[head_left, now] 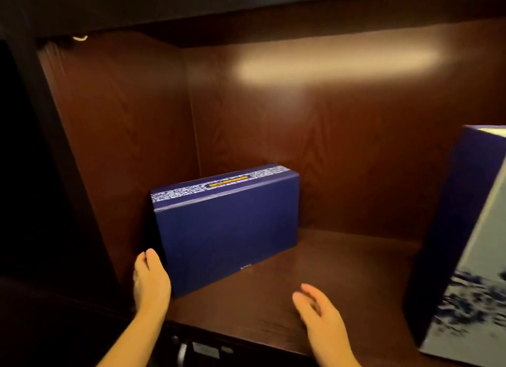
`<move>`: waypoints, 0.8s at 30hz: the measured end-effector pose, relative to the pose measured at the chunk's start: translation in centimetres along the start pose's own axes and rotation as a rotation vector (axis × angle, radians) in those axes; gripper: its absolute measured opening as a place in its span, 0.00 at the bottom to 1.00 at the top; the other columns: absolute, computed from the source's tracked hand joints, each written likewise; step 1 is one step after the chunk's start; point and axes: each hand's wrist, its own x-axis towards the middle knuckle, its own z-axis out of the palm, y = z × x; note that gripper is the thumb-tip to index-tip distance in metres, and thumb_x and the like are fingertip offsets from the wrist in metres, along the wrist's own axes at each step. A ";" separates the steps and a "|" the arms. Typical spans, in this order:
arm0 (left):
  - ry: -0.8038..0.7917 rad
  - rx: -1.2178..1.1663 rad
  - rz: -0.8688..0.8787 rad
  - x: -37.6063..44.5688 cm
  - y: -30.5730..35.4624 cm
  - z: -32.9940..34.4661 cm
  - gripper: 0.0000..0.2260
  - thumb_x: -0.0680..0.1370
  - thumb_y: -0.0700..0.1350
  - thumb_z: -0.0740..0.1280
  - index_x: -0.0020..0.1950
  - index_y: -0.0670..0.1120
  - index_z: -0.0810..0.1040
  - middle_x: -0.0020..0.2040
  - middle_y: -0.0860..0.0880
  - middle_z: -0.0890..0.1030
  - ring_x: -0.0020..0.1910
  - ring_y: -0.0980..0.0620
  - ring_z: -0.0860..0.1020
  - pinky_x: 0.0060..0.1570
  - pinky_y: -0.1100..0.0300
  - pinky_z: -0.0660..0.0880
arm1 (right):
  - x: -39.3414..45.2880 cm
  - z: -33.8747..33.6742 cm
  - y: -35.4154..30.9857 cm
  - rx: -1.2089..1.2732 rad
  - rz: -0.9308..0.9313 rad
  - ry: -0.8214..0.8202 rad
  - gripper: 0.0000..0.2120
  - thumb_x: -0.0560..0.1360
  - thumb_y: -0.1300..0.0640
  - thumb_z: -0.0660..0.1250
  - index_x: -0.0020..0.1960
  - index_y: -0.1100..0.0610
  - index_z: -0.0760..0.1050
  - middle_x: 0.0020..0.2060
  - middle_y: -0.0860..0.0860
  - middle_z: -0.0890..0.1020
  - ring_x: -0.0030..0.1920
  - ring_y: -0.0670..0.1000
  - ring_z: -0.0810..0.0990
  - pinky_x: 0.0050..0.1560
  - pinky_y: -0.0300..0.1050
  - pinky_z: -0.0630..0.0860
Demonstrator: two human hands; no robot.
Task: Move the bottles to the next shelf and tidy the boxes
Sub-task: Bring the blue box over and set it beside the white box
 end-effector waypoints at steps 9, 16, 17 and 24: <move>-0.277 -0.364 -0.361 5.4 -3.8 4.2 0.27 0.78 0.64 0.54 0.76 0.57 0.61 0.74 0.48 0.67 0.69 0.42 0.68 0.67 0.41 0.64 | 5.3 11.0 -1.7 -0.283 -0.171 -0.240 0.55 0.57 0.26 0.70 0.77 0.44 0.54 0.74 0.42 0.61 0.71 0.42 0.62 0.67 0.41 0.63; -0.489 -0.271 -0.212 4.8 -4.6 1.7 0.27 0.80 0.58 0.56 0.76 0.64 0.49 0.75 0.52 0.64 0.66 0.49 0.69 0.63 0.50 0.67 | 0.7 20.5 -1.1 -0.577 -0.441 -0.230 0.56 0.60 0.21 0.59 0.77 0.43 0.39 0.76 0.41 0.41 0.75 0.44 0.42 0.73 0.44 0.54; -0.513 -0.272 -0.211 5.1 -4.3 1.4 0.27 0.81 0.56 0.56 0.76 0.64 0.48 0.74 0.52 0.65 0.64 0.51 0.70 0.61 0.52 0.67 | 0.3 21.6 -1.2 -0.601 -0.447 -0.176 0.55 0.61 0.22 0.59 0.77 0.45 0.40 0.77 0.44 0.42 0.76 0.49 0.45 0.73 0.46 0.56; -0.667 -0.297 -0.230 5.7 -2.7 -0.2 0.28 0.80 0.53 0.60 0.77 0.62 0.51 0.76 0.53 0.62 0.72 0.51 0.65 0.55 0.51 0.73 | 0.8 23.8 -1.5 -0.816 -0.577 0.156 0.46 0.54 0.31 0.75 0.63 0.56 0.70 0.60 0.57 0.76 0.53 0.57 0.79 0.43 0.47 0.81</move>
